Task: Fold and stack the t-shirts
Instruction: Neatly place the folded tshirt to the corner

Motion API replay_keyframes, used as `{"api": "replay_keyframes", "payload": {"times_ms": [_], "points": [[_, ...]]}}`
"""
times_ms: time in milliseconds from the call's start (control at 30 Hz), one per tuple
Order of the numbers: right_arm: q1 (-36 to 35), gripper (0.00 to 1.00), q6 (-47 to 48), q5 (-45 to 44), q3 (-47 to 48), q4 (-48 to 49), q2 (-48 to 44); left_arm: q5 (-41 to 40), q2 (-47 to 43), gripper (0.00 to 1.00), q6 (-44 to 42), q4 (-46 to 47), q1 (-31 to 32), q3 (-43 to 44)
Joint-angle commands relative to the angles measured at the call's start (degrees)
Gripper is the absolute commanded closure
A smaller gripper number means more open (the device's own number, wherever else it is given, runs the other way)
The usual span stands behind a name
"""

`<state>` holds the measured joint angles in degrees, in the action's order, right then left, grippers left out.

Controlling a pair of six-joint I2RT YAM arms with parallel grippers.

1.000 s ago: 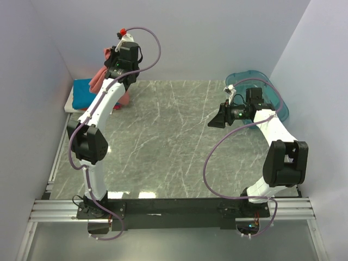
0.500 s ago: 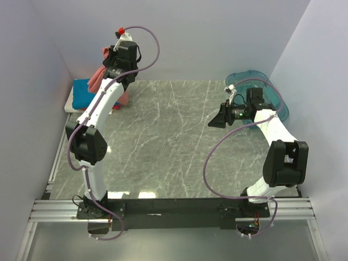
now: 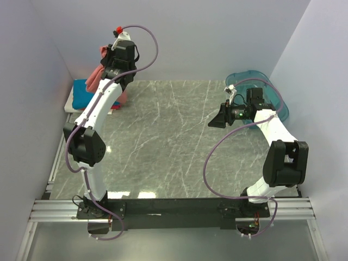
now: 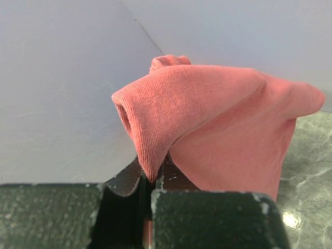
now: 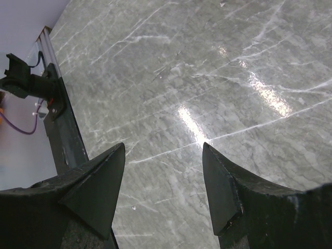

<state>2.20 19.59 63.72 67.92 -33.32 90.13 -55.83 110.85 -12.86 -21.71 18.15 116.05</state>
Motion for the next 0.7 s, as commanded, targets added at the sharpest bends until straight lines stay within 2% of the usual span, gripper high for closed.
{"api": "replay_keyframes", "payload": {"times_ms": [0,667], "points": [[0.6,0.32,0.9,1.6,1.3,-0.2,-0.4,-1.1,-3.6,1.0,-1.1,3.7,-0.9,0.1],[1.0,0.32,1.3,2.5,1.5,-1.0,0.1,0.3,4.7,1.0,-0.8,3.3,-6.6,5.6]]}}
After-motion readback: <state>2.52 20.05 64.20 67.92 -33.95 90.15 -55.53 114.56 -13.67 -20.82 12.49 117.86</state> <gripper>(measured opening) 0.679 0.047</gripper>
